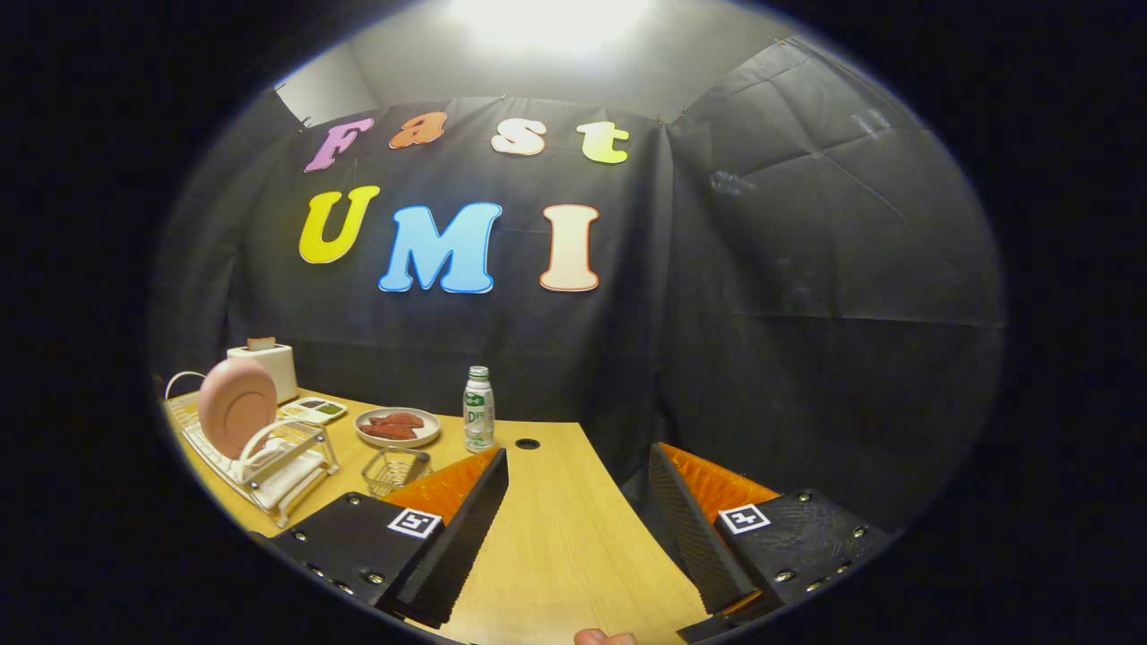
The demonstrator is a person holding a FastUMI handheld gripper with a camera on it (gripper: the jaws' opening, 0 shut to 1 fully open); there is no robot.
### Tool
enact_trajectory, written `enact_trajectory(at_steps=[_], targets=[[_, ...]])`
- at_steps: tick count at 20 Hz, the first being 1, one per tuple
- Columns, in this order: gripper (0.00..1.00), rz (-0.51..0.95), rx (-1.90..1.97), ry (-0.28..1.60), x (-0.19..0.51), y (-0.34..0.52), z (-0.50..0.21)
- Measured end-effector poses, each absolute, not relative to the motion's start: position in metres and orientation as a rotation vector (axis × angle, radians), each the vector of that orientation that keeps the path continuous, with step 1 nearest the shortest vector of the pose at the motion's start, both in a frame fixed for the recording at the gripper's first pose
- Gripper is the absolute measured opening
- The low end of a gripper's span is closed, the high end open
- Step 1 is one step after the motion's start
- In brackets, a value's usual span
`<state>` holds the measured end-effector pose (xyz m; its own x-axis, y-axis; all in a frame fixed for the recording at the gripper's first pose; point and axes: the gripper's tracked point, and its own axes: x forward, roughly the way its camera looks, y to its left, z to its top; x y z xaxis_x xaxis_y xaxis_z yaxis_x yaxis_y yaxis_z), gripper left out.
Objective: Take the plate from the dish rack, then take the spoon from the basket and place it into the plate.
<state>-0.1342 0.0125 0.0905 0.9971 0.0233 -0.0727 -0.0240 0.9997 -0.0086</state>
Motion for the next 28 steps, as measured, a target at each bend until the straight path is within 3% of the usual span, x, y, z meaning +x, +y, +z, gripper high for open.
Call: enact_trajectory(at_steps=[8, 17, 22, 28], targets=[[0.97, 0.176, 0.027, -0.015, -0.166, 0.126, 0.184], [0.97, 0.379, 0.020, -0.008, -0.137, 0.260, 0.236], [0.97, 0.472, 0.037, 0.129, -0.108, 0.326, 0.230], [0.97, 0.570, 0.031, 0.452, -0.077, 0.391, 0.169]])
